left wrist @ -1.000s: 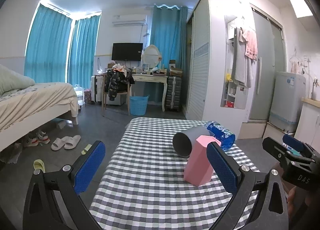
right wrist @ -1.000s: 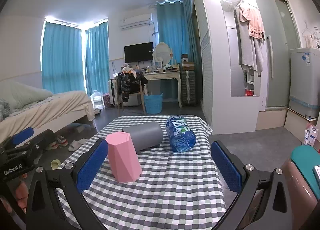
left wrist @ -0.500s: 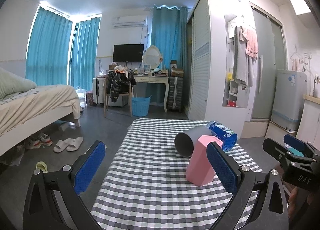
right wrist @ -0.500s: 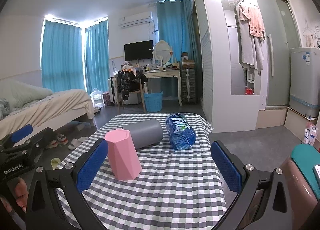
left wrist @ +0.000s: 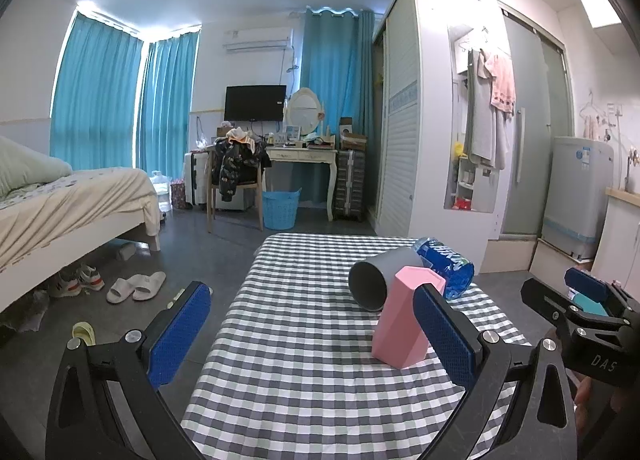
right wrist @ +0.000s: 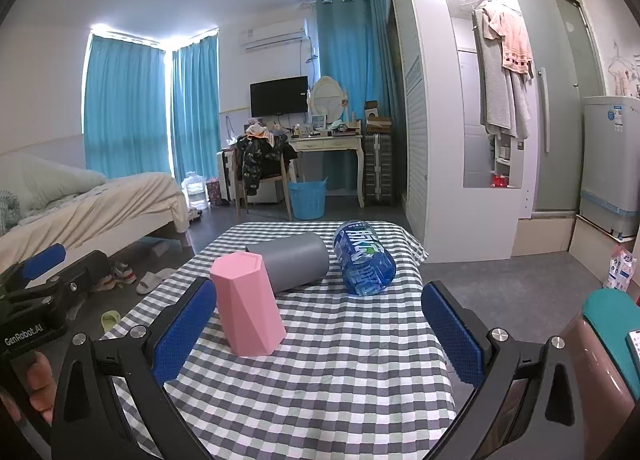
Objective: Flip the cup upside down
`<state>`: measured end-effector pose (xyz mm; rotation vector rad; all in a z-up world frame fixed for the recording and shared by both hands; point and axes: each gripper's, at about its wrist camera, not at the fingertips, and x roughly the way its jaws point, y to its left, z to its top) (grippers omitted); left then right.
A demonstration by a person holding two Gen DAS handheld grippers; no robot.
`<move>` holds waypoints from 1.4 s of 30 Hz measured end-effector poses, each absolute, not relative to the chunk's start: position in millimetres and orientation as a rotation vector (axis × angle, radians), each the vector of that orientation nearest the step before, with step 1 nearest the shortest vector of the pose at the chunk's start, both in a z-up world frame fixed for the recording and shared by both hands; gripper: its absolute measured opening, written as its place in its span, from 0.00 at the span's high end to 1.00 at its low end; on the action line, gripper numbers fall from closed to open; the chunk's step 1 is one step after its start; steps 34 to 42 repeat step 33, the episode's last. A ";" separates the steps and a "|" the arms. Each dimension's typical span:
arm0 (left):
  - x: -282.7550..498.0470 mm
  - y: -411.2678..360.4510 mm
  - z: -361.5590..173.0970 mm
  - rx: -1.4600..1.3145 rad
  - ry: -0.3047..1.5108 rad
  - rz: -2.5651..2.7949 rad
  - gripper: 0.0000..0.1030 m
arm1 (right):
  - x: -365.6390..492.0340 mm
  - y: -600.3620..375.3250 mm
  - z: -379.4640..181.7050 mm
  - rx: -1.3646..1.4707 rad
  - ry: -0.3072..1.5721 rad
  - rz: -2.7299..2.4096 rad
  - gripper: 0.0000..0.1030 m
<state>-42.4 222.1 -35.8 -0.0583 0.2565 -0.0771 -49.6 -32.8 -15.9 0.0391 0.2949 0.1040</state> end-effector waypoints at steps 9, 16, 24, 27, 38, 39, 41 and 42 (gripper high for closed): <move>-42.5 222.3 -35.8 -0.059 0.257 -0.077 0.00 | -48.9 -33.0 -16.1 0.039 0.298 0.105 0.00; -42.4 222.5 -35.7 -0.060 0.257 -0.078 0.00 | -48.9 -33.1 -17.2 0.038 0.301 0.105 0.00; -43.5 223.4 -36.5 -0.057 0.256 -0.073 0.00 | -48.7 -32.5 -19.5 0.036 0.306 0.103 0.00; -44.0 223.1 -36.7 -0.057 0.257 -0.073 0.00 | -48.2 -32.8 -20.9 0.036 0.305 0.101 0.00; -45.6 224.0 -37.4 -0.054 0.247 -0.067 0.00 | -47.8 -32.3 -21.2 0.035 0.310 0.099 0.00; -45.6 224.0 -37.4 -0.054 0.247 -0.067 0.00 | -47.8 -32.3 -21.2 0.035 0.310 0.099 0.00; -45.6 224.0 -37.4 -0.054 0.247 -0.067 0.00 | -47.8 -32.3 -21.2 0.035 0.310 0.099 0.00; -45.6 224.0 -37.4 -0.054 0.247 -0.067 0.00 | -47.8 -32.3 -21.2 0.035 0.310 0.099 0.00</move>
